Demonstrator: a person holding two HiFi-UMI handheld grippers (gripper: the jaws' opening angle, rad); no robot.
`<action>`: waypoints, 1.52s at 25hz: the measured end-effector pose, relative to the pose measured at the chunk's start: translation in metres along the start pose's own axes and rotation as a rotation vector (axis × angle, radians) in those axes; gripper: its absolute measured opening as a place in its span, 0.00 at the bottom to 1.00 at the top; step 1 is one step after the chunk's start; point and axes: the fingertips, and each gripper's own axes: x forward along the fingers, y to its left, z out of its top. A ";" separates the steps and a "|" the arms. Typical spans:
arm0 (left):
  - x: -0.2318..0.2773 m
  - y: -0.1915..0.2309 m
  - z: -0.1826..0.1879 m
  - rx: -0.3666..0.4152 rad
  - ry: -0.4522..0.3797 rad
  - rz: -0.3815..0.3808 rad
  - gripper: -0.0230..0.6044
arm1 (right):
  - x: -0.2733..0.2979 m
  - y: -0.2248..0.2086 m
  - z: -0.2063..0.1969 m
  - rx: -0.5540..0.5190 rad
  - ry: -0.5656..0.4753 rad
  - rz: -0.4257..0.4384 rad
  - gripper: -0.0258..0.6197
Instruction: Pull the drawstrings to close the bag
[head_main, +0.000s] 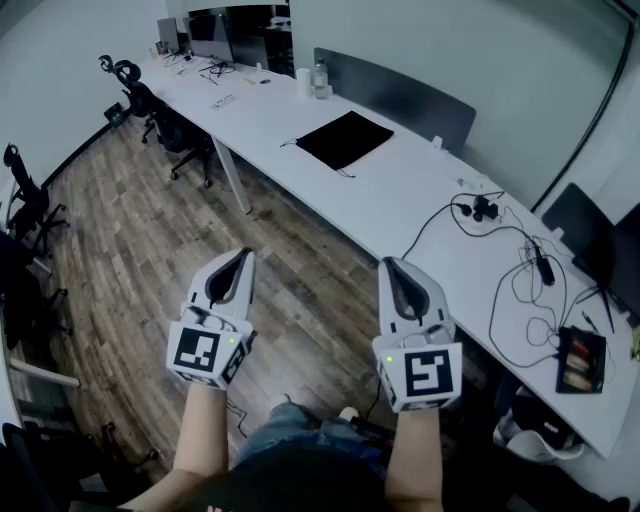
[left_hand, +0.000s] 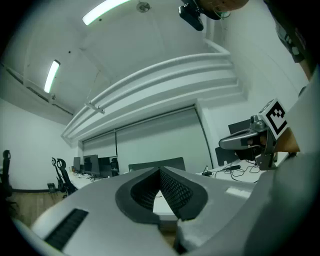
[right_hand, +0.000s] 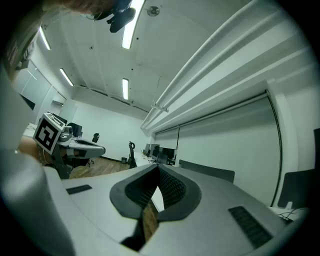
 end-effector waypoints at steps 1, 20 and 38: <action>0.001 -0.006 0.002 0.000 -0.001 0.007 0.03 | -0.003 -0.004 0.000 -0.002 0.001 0.008 0.03; 0.031 -0.044 -0.004 -0.005 0.026 0.080 0.03 | -0.009 -0.068 -0.021 0.072 -0.014 0.045 0.03; 0.150 0.170 -0.041 -0.021 -0.018 -0.019 0.03 | 0.210 -0.009 -0.013 0.042 -0.002 -0.041 0.03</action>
